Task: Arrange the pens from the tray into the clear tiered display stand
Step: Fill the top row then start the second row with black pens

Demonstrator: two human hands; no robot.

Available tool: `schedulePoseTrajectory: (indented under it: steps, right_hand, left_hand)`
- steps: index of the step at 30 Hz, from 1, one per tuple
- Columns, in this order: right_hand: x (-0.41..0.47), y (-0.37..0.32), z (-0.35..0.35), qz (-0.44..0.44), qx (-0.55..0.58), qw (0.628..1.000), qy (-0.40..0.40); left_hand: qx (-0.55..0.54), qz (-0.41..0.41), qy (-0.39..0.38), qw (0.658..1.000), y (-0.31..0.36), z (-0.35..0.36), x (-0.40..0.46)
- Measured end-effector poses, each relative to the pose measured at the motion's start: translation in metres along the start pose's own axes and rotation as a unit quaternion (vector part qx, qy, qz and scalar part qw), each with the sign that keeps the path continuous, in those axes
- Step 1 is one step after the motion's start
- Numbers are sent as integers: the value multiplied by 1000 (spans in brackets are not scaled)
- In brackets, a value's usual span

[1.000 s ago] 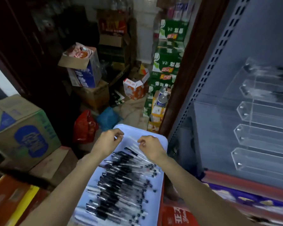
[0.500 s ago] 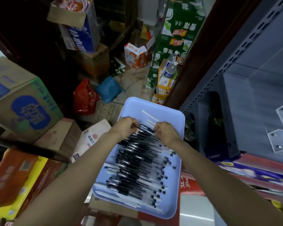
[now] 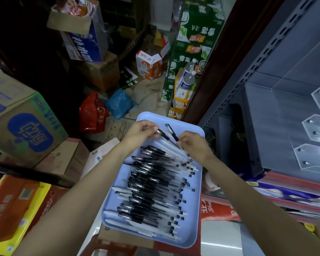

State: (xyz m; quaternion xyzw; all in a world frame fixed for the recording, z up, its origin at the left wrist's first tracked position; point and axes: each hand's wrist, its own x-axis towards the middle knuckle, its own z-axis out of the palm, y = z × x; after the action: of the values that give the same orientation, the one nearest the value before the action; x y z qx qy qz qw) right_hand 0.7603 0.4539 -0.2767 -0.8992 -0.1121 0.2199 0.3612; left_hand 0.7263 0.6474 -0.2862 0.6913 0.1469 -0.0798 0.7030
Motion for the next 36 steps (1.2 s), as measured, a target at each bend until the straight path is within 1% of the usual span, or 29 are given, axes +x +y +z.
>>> schedulePoseTrajectory:
  steps: [3,6,10,12,14,16,18,20,23,24,27,30,32,36]
  right_hand:
    - [-8,-17,-27,-34,18,999,25]
    - [-16,-30,-60,-75,37,994,69]
    - [-35,-40,-106,-103,101,983,113]
    - [-46,-42,-131,-118,137,972,152]
    - [-57,-41,-157,-126,178,957,189]
    - [-69,-38,-184,-134,207,945,213]
    - [-81,-30,-212,-141,205,942,225]
    - [-95,-17,-241,-150,176,942,243]
    - [-116,7,-286,-164,105,938,286]
    - [-122,15,-300,-164,101,937,292]
    - [-134,38,-335,-153,152,928,303]
    - [-140,59,-364,-160,258,904,302]
    - [-141,70,-380,-172,296,890,301]
    - [-140,84,-398,-181,323,876,309]
  left_hand:
    - [-31,20,26,999,30,19,1]
    - [-19,67,45,997,66,42,4]
    - [-20,131,57,990,117,76,2]
    - [-38,146,57,987,142,98,-2]
    - [-56,166,32,984,164,124,-7]
    - [-30,192,-7,981,184,154,-14]
    - [6,220,-16,975,204,187,-20]
    - [37,252,-7,967,219,220,-24]
    - [70,296,-10,952,237,265,-31]
    - [81,309,-12,948,241,279,-31]
    - [140,347,0,927,251,314,-33]
    - [240,380,38,893,254,338,-32]
    - [281,392,60,874,252,348,-33]
    - [279,389,97,872,248,358,-33]
